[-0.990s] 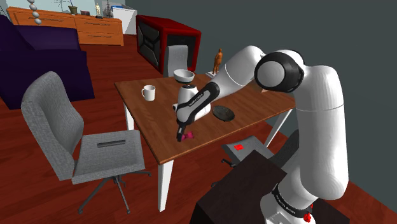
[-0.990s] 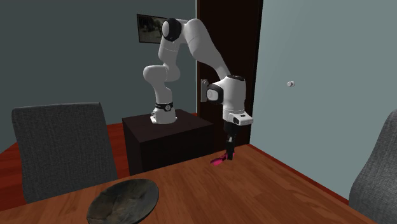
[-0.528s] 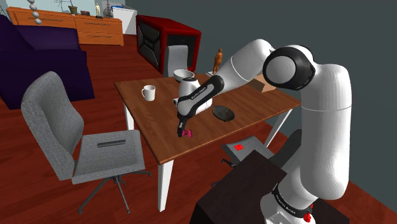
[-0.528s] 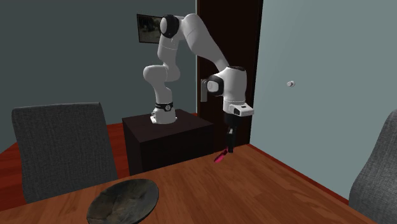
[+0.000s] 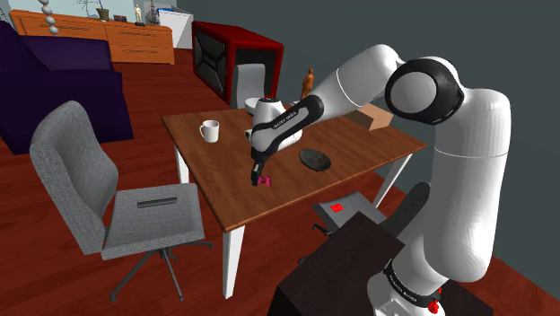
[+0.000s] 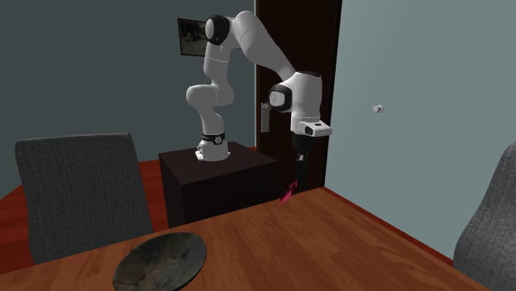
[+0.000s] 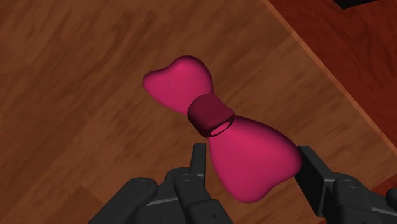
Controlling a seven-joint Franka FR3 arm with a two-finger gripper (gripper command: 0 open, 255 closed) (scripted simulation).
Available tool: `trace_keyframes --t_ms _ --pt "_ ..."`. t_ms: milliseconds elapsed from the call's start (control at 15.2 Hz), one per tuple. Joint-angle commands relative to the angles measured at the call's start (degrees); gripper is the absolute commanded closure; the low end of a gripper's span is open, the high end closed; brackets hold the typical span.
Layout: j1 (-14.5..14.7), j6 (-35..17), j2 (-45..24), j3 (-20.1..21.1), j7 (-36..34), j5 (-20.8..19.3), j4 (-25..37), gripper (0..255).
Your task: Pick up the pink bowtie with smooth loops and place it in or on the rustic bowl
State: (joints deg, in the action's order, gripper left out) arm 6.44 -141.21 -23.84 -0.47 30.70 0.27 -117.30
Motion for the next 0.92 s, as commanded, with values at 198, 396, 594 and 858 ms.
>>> trace_keyframes --t_ms 198,396,594,858 --pt "-0.1 2.5 2.3 0.0 0.1 0.0 0.2 255" --pt "-3.0 2.6 2.4 -1.0 4.2 0.5 0.2 255" --pt "-5.8 2.9 2.1 -1.9 8.4 1.0 0.8 255" --pt "-9.7 3.6 1.1 -3.1 13.8 1.8 2.5 255"
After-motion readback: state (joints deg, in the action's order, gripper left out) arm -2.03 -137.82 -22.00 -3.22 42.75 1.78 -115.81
